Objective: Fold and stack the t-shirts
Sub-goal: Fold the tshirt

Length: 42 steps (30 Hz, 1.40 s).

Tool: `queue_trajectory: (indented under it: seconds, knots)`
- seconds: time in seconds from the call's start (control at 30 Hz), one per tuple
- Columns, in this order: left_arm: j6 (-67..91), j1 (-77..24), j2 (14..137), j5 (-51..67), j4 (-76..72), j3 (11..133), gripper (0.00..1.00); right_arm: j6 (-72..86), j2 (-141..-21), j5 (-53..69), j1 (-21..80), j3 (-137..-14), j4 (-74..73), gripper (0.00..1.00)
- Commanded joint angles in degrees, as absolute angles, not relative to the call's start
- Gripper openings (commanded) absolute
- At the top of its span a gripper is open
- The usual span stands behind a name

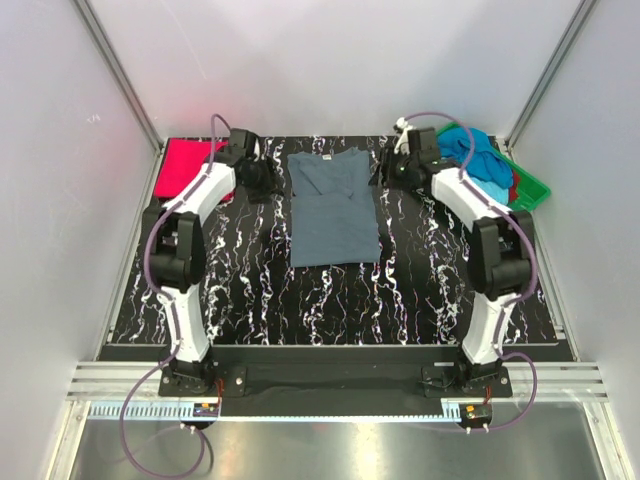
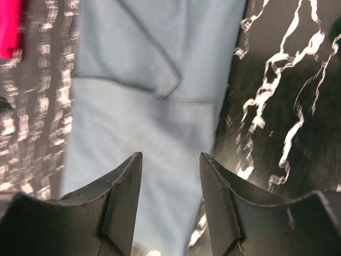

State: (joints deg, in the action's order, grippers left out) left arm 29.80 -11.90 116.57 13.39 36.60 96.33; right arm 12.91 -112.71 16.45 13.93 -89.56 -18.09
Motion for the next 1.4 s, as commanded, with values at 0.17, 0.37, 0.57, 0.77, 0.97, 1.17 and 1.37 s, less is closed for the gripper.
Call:
queue_trajectory:
  seconds: [0.17,0.37,0.57,0.77,0.97,1.17,1.37]
  knots:
    - [30.06,-15.20,100.92,19.68,34.72,77.54,0.54,20.91,-101.87,27.94,14.15,-76.49,-27.42,0.59]
    - [33.66,-16.44,98.61,22.22,26.56,65.31,0.56,22.06,-99.84,30.41,14.15,-70.15,-26.19,0.59]
    - [35.42,-18.02,100.63,22.68,20.13,61.26,0.54,21.80,-100.37,32.96,14.15,-65.58,-21.10,0.54]
    - [35.51,-19.16,103.79,24.61,17.14,61.88,0.49,22.32,-102.04,34.36,14.24,-61.01,-15.48,0.52]
    - [34.89,-19.42,104.68,24.17,17.75,61.35,0.32,22.59,-100.55,32.70,14.24,-57.66,-13.01,0.49]
    - [33.84,-19.60,103.45,20.31,19.25,60.82,0.44,22.15,-99.41,31.38,14.24,-56.87,-12.83,0.53]
    - [33.14,-20.13,103.01,17.05,21.88,62.22,0.54,22.94,-97.73,28.31,14.24,-58.27,-14.76,0.58]
